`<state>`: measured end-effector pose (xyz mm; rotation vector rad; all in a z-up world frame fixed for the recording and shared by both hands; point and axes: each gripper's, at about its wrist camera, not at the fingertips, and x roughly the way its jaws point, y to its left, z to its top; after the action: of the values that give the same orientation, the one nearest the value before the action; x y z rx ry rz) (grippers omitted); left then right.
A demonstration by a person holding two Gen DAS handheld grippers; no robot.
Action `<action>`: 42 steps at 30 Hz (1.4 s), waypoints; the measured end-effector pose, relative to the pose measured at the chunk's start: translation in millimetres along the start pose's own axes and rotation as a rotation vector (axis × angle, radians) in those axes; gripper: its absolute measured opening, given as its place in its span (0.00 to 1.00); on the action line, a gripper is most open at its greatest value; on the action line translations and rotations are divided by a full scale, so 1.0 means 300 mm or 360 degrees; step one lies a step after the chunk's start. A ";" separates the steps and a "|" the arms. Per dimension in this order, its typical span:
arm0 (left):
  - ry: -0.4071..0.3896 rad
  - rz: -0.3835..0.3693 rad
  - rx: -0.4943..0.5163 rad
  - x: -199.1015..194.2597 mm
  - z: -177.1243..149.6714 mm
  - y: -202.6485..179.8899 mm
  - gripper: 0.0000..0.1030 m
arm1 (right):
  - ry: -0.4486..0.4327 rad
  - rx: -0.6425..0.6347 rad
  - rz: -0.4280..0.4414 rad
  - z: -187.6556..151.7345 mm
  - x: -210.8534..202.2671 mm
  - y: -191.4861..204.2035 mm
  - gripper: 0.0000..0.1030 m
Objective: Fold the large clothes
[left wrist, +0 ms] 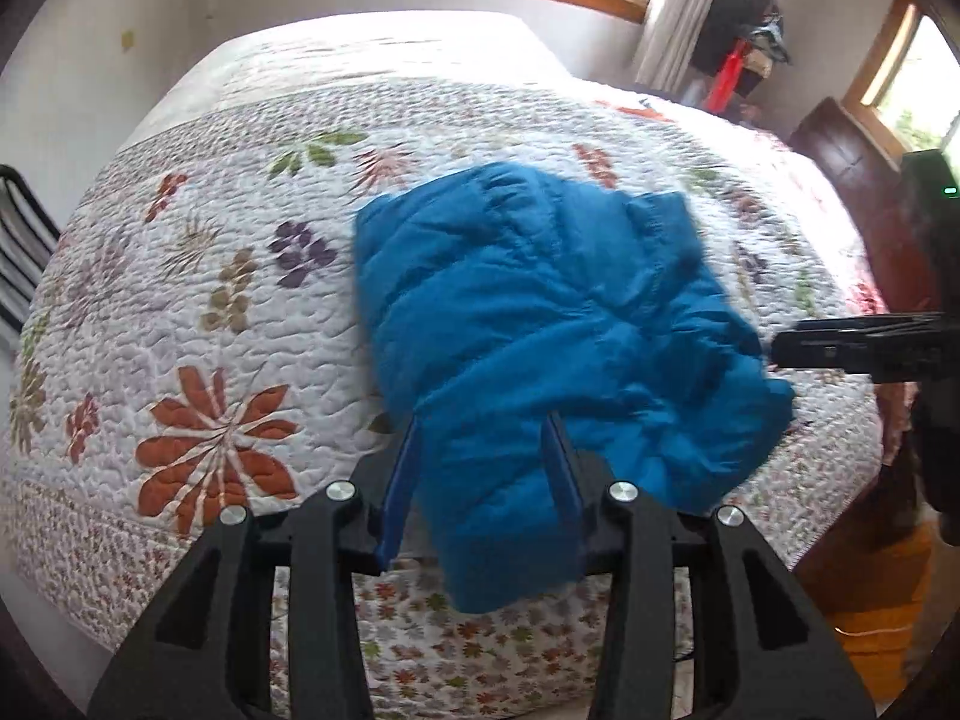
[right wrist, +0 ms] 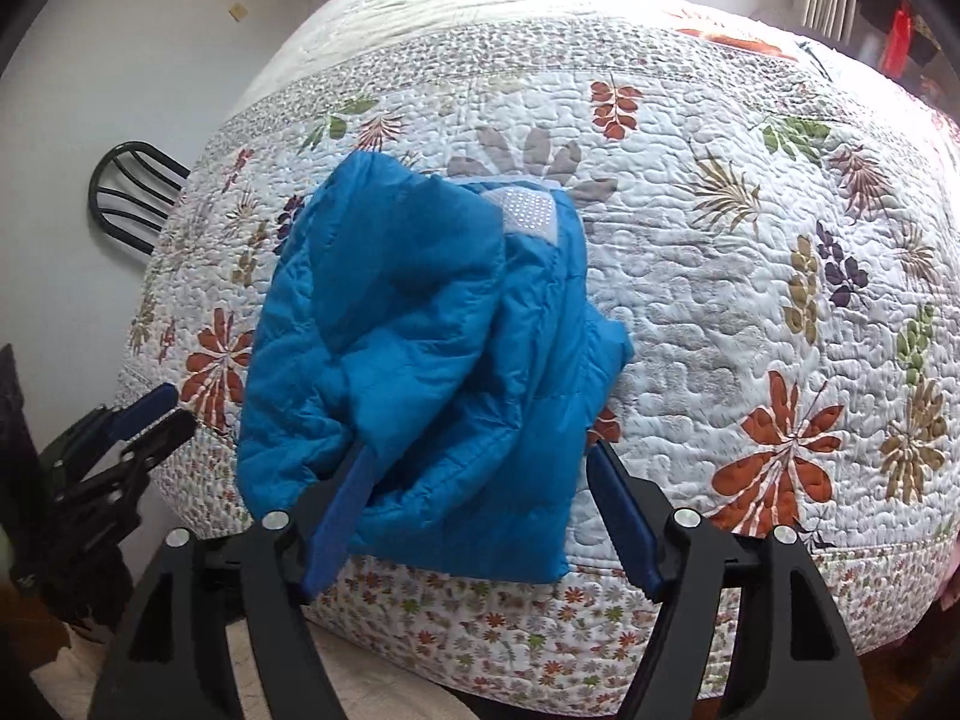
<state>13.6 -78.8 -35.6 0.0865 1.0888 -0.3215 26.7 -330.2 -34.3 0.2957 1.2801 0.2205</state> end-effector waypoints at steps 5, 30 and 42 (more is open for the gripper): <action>0.0093 0.0052 -0.0108 0.129 -0.012 0.097 0.40 | 0.0102 0.0129 0.0168 0.045 0.050 -0.006 0.81; -0.0016 -0.0044 0.0038 0.085 0.056 -0.003 0.44 | -0.0088 0.0030 0.0306 -0.032 -0.052 -0.029 0.09; 0.0094 -0.0068 0.0076 0.183 0.038 -0.058 0.43 | -0.0010 0.0262 0.0388 -0.060 0.032 -0.200 0.67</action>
<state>41.3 -109.7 -77.1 0.1158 1.1430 -0.3851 11.9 -381.9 -67.8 0.5944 1.2572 0.3219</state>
